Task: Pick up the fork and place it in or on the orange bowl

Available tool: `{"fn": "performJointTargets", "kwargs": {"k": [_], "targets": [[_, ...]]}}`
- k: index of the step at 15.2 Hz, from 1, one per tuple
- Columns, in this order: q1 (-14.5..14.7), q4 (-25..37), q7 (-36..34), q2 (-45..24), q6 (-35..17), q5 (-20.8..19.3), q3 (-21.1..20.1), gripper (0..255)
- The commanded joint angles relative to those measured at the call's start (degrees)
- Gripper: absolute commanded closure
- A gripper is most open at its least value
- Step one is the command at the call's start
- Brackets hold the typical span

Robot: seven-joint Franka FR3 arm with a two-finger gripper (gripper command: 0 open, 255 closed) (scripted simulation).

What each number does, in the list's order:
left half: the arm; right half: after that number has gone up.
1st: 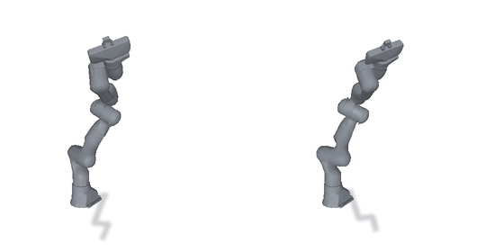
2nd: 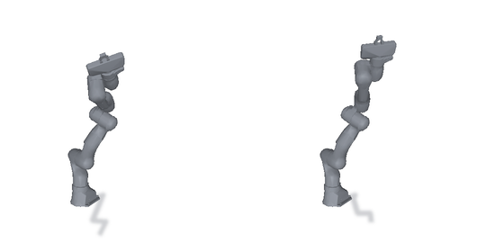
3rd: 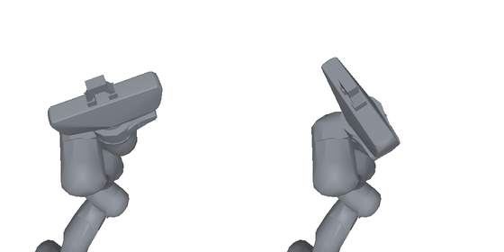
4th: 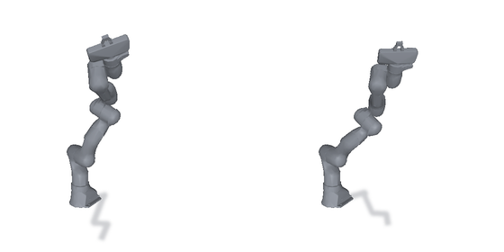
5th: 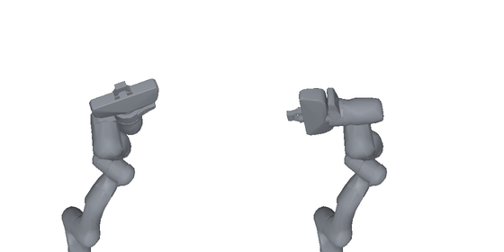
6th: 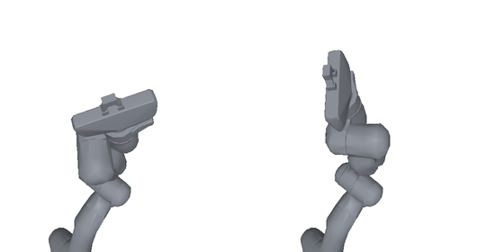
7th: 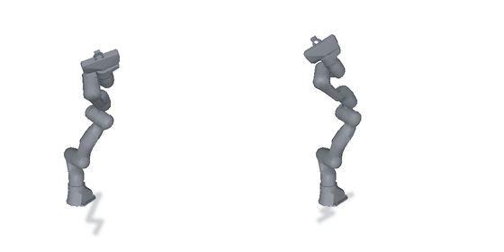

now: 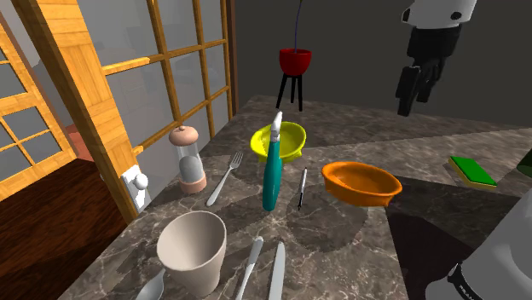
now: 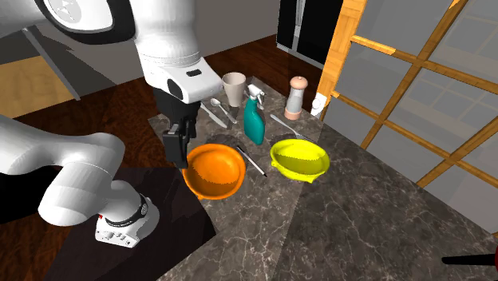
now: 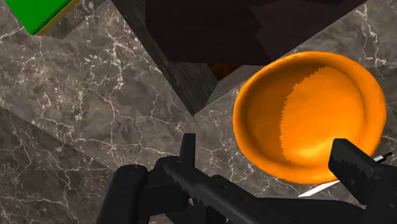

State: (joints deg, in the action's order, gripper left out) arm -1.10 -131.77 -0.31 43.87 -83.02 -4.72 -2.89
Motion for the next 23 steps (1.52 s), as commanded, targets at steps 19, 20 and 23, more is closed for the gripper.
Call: {"fn": "performJointTargets", "kwargs": {"k": [19,20,23], "targets": [[-3.0,2.2,-40.8,-22.5,-23.9,10.3,-20.9,0],[-3.4,3.2,-43.2,-24.5,-25.2,10.0,-21.9,0],[-4.3,6.7,-50.5,-31.0,-28.5,8.1,-24.8,0]]}}
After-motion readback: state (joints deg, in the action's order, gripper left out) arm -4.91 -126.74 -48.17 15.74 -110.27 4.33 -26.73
